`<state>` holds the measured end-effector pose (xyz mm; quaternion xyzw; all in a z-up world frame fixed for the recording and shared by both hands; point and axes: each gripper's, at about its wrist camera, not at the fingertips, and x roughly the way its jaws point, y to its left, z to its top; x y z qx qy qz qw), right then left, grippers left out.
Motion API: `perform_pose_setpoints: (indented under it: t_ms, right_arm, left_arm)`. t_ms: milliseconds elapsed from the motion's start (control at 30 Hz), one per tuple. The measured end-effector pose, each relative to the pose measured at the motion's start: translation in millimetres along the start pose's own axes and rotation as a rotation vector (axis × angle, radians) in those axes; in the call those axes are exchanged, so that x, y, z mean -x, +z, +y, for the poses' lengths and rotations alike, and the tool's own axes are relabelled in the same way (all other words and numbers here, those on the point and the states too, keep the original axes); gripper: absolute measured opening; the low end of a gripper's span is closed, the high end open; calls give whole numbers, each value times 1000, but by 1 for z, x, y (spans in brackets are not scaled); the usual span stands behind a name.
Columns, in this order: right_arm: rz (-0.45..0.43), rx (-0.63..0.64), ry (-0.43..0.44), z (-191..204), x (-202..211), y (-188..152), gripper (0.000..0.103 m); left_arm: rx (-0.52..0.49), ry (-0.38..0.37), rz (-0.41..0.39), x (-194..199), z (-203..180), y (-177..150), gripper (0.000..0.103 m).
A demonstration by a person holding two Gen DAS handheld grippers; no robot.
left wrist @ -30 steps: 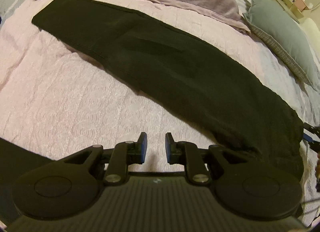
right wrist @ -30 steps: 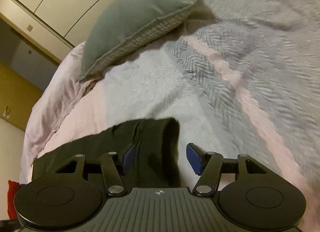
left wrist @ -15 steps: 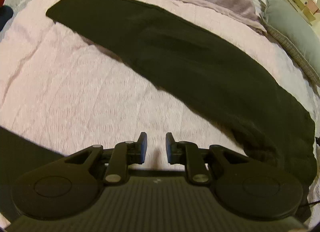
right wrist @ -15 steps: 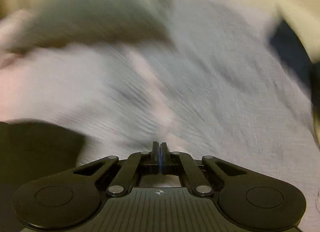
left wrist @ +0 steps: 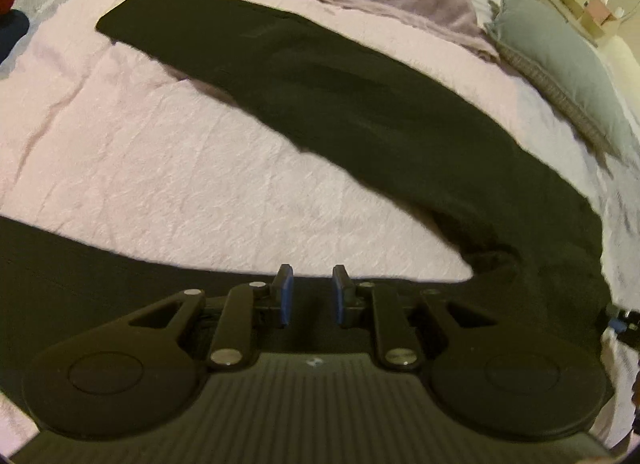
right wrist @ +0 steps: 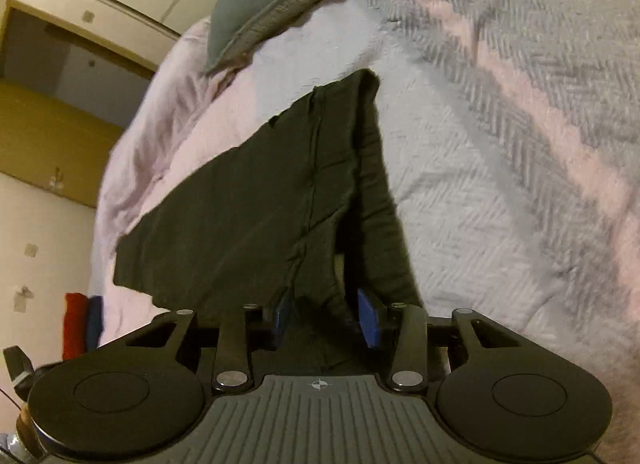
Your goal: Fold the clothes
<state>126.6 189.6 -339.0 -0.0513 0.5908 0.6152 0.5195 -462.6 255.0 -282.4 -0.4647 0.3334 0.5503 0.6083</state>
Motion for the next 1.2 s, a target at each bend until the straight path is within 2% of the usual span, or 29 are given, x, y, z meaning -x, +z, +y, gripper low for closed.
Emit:
perform_pose_setpoints:
  t_ms: [67, 100, 133, 167, 233, 333, 400, 467, 500, 533, 567, 633, 700, 733, 767, 833, 933, 1000, 1033, 1067, 1100, 1200]
  right_arm:
    - [-24, -3, 32, -1, -2, 1, 36]
    - [-34, -9, 42, -2, -4, 2, 28]
    - [-31, -9, 21, -2, -8, 4, 7]
    - [-24, 22, -25, 3, -12, 7, 4]
    - [-20, 170, -157, 37, -12, 9, 3]
    - [-77, 289, -269, 76, 11, 10, 1]
    - [-95, 273, -343, 69, 17, 11, 0]
    - [-55, 236, -521, 34, -1, 14, 0]
    - [-24, 167, -468, 9, -6, 15, 0]
    - [-3, 49, -343, -15, -8, 13, 0]
    - [-11, -41, -284, -26, -5, 11, 0]
    - [-82, -52, -262, -23, 12, 2, 4]
    - [-142, -37, -223, -16, 30, -8, 31]
    - [-157, -57, -191, -15, 38, -12, 59]
    - [-170, -69, -157, -15, 44, -15, 61]
    - [-186, -68, -98, -7, 46, -11, 61]
    - [-139, 16, -53, 9, 31, -2, 59]
    - [-83, 77, -70, 16, 14, 0, 53]
    - [-52, 97, -86, 17, 3, 0, 32]
    - [-33, 102, -95, 18, -4, 0, 3]
    - [-15, 102, -103, 20, -9, -1, 3]
    - [-28, 253, -214, 52, -5, -5, 2]
  left_arm:
    - [-8, -1, 3, 3, 1, -6, 17]
    - [-13, -2, 5, 5, 2, -9, 17]
    - [-16, -2, 7, 6, 2, -11, 17]
    - [-19, -1, 13, 6, 2, -14, 17]
    - [-33, 1, 18, 7, 0, -19, 17]
    - [-58, 5, 15, 8, -2, -25, 17]
    - [-57, 3, 10, 9, 1, -27, 17]
    - [-48, 4, 14, 7, 2, -30, 17]
    - [-44, 7, 18, 6, 3, -32, 17]
    - [-42, 14, 23, 5, 3, -33, 17]
    - [-41, 21, 25, 5, 3, -35, 17]
    - [-31, 24, 21, 8, 5, -37, 17]
    - [-16, 25, 20, 10, 6, -39, 17]
    - [-10, 22, 20, 11, 6, -40, 17]
    - [-9, 23, 22, 11, 4, -40, 17]
    - [-10, 21, 20, 11, 1, -40, 17]
    - [-11, 25, 20, 11, 0, -41, 17]
    - [-12, 27, 19, 11, -1, -41, 17]
    - [-13, 28, 19, 11, -1, -41, 17]
    - [-13, 29, 18, 11, -1, -41, 17]
    - [-14, 30, 18, 10, -2, -42, 17]
    - [-15, 33, 17, 10, -3, -42, 17]
